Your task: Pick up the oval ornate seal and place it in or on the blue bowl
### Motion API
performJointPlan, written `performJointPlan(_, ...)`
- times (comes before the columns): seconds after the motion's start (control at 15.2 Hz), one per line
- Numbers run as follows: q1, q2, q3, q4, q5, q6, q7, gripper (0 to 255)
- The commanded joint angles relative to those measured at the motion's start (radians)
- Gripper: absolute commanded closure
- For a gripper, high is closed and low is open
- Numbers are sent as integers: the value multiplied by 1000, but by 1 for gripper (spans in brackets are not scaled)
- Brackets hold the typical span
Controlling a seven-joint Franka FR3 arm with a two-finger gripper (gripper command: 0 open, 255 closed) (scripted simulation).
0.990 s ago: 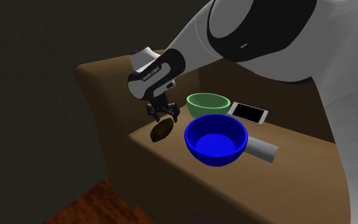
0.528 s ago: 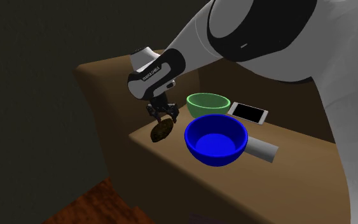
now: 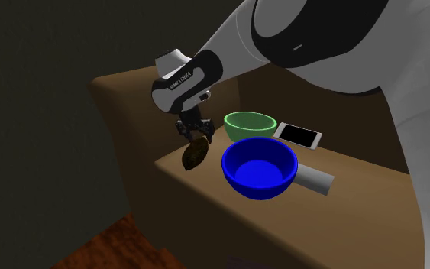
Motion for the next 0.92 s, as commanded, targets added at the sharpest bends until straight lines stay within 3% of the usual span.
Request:
performJointPlan(0.0,-2,-15,6,3,8,-16,-8,255)
performJointPlan(0.86,-10,-90,38,52,57,-125,-63,255)
